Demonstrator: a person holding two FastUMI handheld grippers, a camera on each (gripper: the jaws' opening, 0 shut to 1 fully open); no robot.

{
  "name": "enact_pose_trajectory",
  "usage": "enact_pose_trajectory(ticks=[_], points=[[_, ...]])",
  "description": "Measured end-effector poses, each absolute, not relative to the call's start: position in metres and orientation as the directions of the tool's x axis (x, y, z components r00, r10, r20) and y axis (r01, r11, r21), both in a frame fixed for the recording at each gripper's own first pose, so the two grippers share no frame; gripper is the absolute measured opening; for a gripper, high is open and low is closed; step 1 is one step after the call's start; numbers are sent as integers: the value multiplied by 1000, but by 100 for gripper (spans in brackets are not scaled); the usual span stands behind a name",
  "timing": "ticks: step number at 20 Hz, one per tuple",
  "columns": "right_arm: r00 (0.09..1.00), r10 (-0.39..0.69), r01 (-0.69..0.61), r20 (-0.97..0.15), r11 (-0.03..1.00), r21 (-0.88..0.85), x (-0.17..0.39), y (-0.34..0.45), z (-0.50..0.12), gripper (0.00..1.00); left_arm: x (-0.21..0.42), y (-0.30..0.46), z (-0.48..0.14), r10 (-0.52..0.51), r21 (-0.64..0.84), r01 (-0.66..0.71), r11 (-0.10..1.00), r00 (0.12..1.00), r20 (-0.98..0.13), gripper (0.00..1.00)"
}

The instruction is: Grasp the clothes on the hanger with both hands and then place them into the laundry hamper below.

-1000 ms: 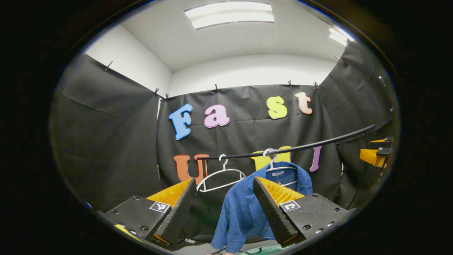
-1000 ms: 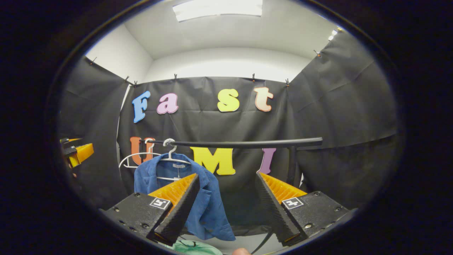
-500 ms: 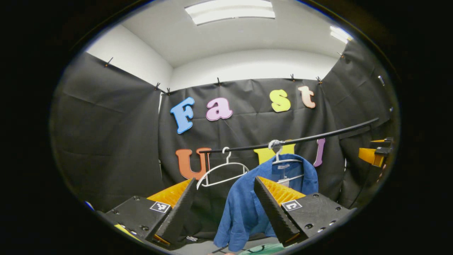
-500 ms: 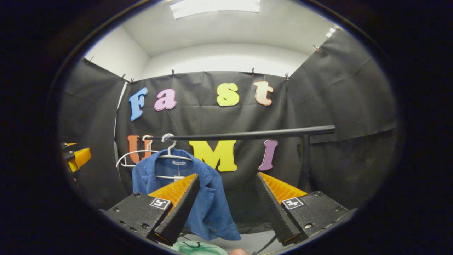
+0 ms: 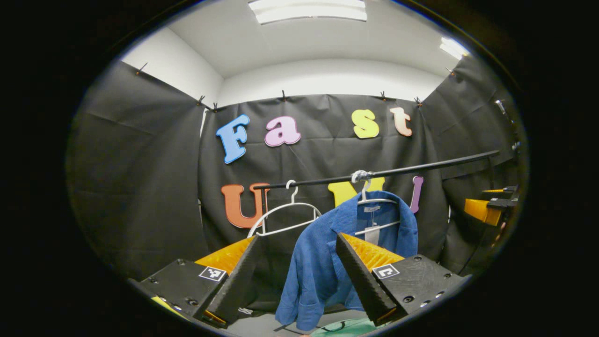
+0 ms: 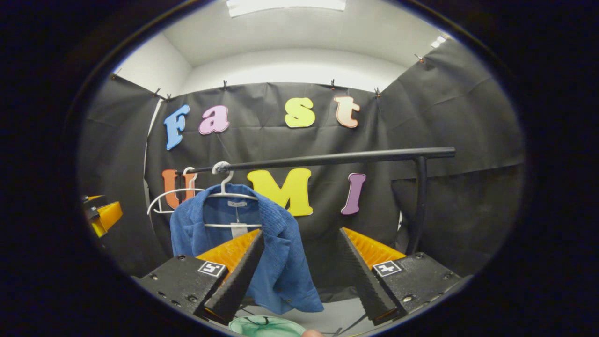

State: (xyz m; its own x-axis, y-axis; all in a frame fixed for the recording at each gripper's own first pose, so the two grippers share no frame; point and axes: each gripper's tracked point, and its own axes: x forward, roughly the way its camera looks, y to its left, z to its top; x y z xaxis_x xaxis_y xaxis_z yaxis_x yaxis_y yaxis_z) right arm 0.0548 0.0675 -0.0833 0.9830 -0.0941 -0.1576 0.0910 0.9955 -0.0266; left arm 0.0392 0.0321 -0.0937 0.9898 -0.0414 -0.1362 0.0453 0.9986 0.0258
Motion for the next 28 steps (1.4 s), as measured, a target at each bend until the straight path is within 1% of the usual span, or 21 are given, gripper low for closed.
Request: enact_pose_trajectory(ticks=[4,5,7,11,16,17,19,21,24,26,28], points=[[976,-117,110,-186,993,-47,64,88,-100,99,45,32,-117,-83,-9,83,997,982,-172,99],[973,-123,115,-196,992,-55,66,92,-106,99,46,31,-124,-96,-15,95,995,979,-179,97],[964,-149,134,-220,988,-80,73,96,-120,100,48,29,-136,-117,-16,116,993,973,-200,99],[952,-130,111,-277,990,-84,91,111,-148,100,58,11,-160,-141,-24,139,990,962,-233,99],[941,-83,69,-328,996,-55,134,113,-181,100,80,-19,-188,-119,-35,113,993,960,-253,99],[938,-75,60,-338,997,-55,144,111,-187,100,86,-26,-192,-116,-39,110,993,959,-258,98],[935,-65,47,-348,997,-60,165,106,-196,100,99,-40,-200,-109,-36,103,994,961,-255,99],[934,-56,35,-352,997,-65,185,104,-205,100,111,-50,-215,-94,-26,90,996,957,-274,96],[914,-24,0,-404,998,-60,208,106,-231,99,131,-63,-242,-71,-15,70,997,948,-311,98],[904,-6,-17,-428,999,-49,221,107,-242,100,143,-72,-256,-75,-16,74,997,940,-334,99],[899,-9,-14,-439,999,-48,233,104,-250,100,153,-79,-266,-67,-13,66,998,936,-345,98]])
